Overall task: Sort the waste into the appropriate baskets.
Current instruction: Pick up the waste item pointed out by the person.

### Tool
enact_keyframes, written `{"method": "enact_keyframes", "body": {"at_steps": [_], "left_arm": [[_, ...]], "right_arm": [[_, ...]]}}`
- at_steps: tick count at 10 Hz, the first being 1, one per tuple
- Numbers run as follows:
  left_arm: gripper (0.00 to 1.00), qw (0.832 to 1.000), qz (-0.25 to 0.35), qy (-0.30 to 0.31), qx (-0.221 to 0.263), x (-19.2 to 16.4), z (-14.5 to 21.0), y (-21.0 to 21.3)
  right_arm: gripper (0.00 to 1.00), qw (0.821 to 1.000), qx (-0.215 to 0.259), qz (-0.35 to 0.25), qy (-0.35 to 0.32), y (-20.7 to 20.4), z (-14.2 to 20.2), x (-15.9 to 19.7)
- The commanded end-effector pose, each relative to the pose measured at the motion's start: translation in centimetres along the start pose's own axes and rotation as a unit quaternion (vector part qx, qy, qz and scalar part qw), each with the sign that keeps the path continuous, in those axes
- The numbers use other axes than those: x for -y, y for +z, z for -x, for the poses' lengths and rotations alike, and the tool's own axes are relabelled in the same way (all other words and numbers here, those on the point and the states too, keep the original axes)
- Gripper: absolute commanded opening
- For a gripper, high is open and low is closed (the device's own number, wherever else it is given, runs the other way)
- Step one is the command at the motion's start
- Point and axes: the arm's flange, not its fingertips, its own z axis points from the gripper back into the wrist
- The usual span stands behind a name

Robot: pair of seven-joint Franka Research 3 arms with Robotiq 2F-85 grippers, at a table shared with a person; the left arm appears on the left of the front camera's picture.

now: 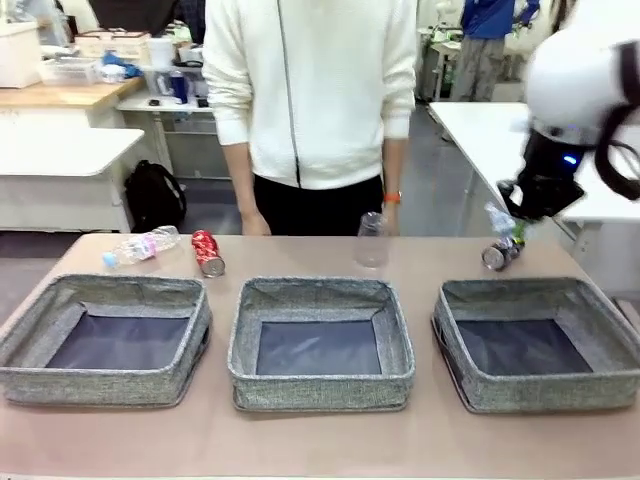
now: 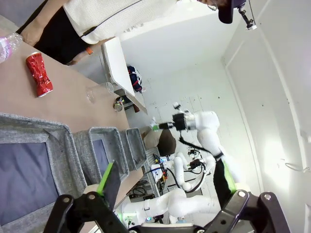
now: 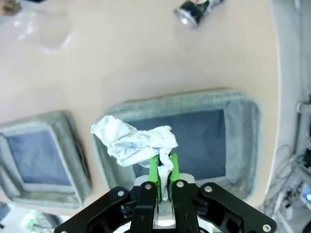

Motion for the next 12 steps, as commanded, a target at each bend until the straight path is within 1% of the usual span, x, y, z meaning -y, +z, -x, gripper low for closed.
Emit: {"method": "enact_keyframes", "body": {"at_steps": [1,2,4,5,6,7,8,9,10,11,12], "left_arm": [[1.0,1.0,0.01,-0.01,0.005,0.1,0.0,-0.2],[1.0,1.0,0.01,-0.01,0.005,0.1,0.0,-0.2],[1.0,1.0,0.01,-0.01,0.005,0.1,0.0,-0.2],[1.0,1.0,0.01,-0.01,0.005,0.1,0.0,-0.2],[1.0,1.0,0.01,-0.01,0.005,0.1,0.0,-0.2],[1.0,1.0,0.01,-0.01,0.005,0.1,0.0,-0.2],[1.0,1.0,0.01,-0.01,0.005,0.1,0.0,-0.2],[1.0,1.0,0.01,-0.01,0.005,0.1,0.0,-0.2],[1.0,1.0,0.01,-0.01,0.005,0.1,0.0,-0.2],[1.0,1.0,0.01,-0.01,0.005,0.1,0.0,-0.2],[1.0,1.0,0.01,-0.01,0.005,0.1,0.0,-0.2]], "right_arm": [[0.0,0.997,0.071,-0.013,-0.011,0.1,5.2,-1.4],[0.0,1.0,0.0,0.0,0.0,0.0,0.0,0.0],[0.0,1.0,0.0,0.0,0.0,0.0,0.0,0.0],[0.08,1.0,0.028,0.003,0.002,0.9,3.6,-0.4],[0.08,0.999,0.026,0.034,0.016,1.6,3.4,-2.6],[0.08,0.999,0.02,0.042,0.016,6.0,3.8,-6.6],[0.08,0.995,0.0,0.081,-0.06,10.3,4.5,-11.0],[0.08,0.991,-0.004,0.105,-0.077,14.1,6.0,-15.0],[0.08,0.993,-0.025,0.111,-0.04,16.9,7.6,-18.6],[0.08,0.993,-0.044,0.107,0.009,18.8,8.7,-21.3],[0.08,0.994,-0.054,0.088,0.028,21.4,9.0,-24.2]]}}
